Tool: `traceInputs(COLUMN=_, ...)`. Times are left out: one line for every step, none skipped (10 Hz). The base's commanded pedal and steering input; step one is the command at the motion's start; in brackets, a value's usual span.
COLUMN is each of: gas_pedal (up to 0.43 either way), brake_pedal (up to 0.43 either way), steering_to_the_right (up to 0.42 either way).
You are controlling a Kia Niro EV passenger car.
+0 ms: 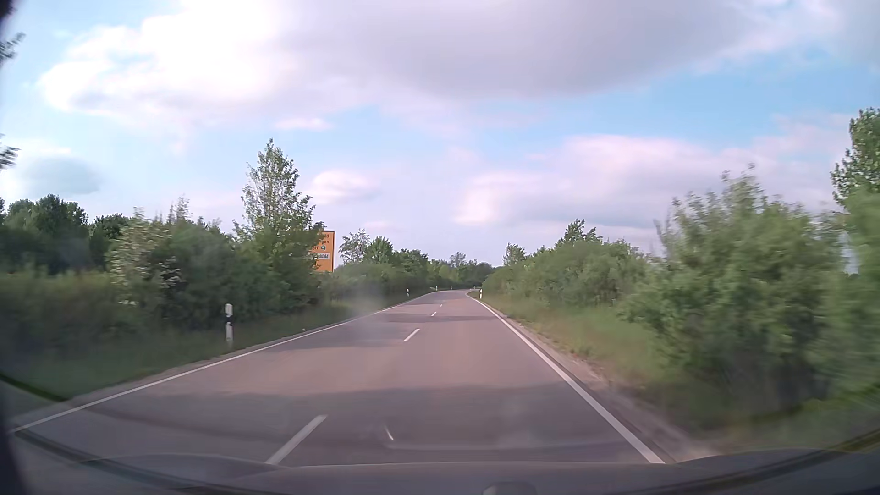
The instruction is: Follow the waypoints while adhering to traffic rules and regulations
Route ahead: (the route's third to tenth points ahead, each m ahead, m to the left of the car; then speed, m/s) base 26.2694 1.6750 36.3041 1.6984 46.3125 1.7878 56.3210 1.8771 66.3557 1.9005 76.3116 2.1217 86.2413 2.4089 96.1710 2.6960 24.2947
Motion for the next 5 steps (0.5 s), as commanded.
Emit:
traceInputs(gas_pedal=0.189, brake_pedal=0.000, steering_to_the_right=-0.003)
traceInputs(gas_pedal=0.197, brake_pedal=0.000, steering_to_the_right=-0.002)
traceInputs(gas_pedal=0.228, brake_pedal=0.000, steering_to_the_right=-0.002)
traceInputs(gas_pedal=0.228, brake_pedal=0.000, steering_to_the_right=-0.002)
traceInputs(gas_pedal=0.228, brake_pedal=0.000, steering_to_the_right=-0.002)
